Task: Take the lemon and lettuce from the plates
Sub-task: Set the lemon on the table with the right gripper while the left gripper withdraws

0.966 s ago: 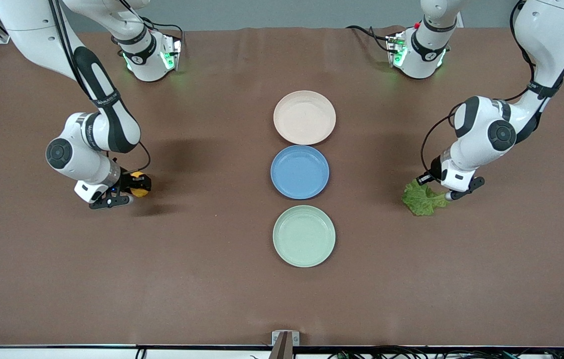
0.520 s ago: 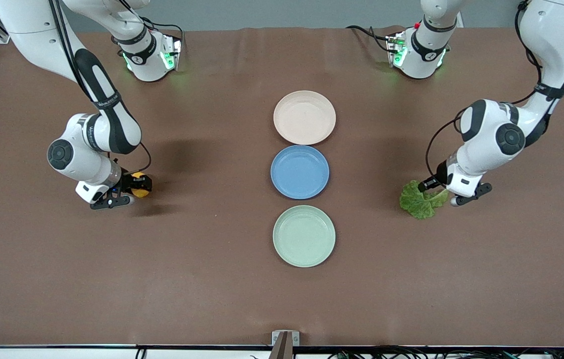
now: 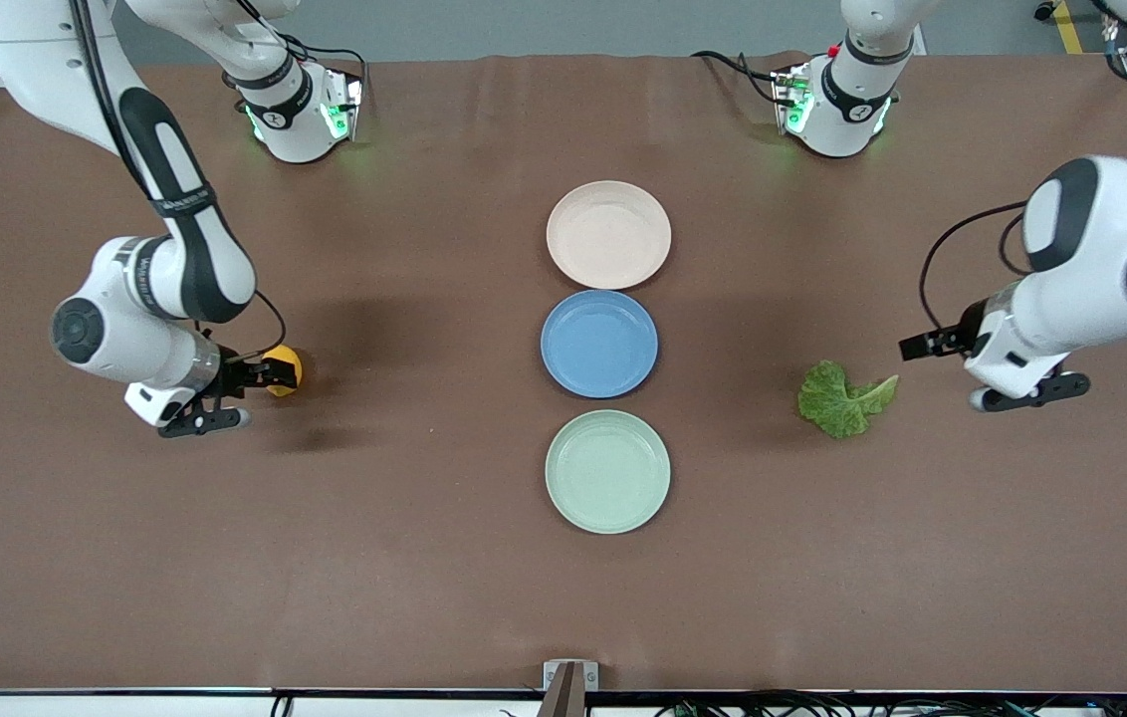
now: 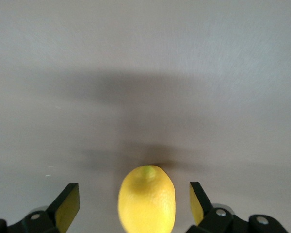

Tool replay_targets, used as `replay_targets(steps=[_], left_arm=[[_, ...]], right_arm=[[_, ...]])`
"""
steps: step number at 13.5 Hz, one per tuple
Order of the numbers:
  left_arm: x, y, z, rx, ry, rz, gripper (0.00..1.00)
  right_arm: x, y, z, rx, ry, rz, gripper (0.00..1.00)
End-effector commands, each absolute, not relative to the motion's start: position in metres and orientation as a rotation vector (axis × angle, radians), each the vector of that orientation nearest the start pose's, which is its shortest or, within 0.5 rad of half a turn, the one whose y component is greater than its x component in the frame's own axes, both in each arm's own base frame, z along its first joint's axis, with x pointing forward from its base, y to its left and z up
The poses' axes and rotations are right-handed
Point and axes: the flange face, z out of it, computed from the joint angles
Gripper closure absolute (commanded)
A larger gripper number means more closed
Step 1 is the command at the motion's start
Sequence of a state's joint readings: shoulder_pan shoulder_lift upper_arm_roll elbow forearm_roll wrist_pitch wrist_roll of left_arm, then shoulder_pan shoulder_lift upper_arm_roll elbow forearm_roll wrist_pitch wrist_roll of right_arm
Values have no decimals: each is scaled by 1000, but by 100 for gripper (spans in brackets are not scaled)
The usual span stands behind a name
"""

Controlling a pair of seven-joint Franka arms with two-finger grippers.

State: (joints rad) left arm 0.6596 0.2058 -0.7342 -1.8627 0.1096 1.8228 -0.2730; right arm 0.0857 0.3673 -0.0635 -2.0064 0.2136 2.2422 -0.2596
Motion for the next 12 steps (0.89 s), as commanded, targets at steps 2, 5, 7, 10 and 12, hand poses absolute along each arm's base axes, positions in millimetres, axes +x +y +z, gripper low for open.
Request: replay_targets(steps=[2, 5, 7, 10, 12], left_arm=[[560, 2, 515, -3155, -210, 240, 1], [561, 9, 553, -3151, -239, 166, 1], [560, 11, 581, -3154, -239, 142, 1], [558, 11, 593, -3153, -236, 152, 1], [557, 12, 594, -3155, -207, 152, 1]], right_arm=[[617, -8, 346, -3006, -267, 203, 0], [617, -8, 423, -3052, -145, 274, 0], [618, -9, 470, -3089, -96, 336, 0], [618, -22, 517, -3137, -69, 339, 0], [623, -29, 533, -3183, -77, 297, 0]])
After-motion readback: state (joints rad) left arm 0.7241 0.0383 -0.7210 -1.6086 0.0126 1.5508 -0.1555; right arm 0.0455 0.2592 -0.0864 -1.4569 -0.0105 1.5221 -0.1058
